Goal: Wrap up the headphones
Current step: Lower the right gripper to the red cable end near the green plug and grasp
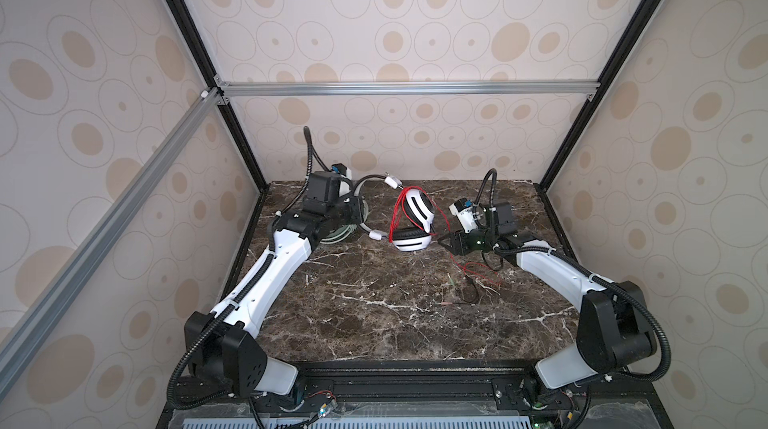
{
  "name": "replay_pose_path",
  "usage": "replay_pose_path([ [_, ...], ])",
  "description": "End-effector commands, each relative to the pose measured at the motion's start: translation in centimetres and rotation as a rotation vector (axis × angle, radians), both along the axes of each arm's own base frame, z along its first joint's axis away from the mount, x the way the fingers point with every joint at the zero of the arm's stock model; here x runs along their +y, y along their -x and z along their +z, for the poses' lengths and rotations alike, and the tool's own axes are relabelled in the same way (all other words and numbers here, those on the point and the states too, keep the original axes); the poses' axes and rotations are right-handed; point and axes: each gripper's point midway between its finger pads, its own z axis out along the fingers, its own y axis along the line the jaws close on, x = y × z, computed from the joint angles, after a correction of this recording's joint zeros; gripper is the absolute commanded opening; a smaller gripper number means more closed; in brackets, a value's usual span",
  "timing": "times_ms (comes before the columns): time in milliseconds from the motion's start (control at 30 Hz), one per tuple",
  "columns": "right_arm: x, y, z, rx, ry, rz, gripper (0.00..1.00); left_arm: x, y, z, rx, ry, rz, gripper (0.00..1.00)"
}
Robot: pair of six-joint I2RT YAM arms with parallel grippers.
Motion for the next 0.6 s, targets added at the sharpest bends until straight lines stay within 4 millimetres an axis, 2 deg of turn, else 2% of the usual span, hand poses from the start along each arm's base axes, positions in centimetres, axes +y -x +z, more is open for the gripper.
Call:
replay_pose_path([
  [0,0.9,0.4,-0.2,0.023,-0.105,0.004,0.51,0.3,0.1,5.3,-0.130,0.140,0.015,0.00],
  [333,0.6,3.9,-1.5,-0.012,-0.118,0.064,0.59,1.2,0.0,5.5,-0.139,0.119,0.053,0.00],
  [567,-0.6,4.1,-0.8,-0.052,-0.060,0.022,0.60,1.4,0.0,5.5,-0.144,0.116,0.061,0.00],
])
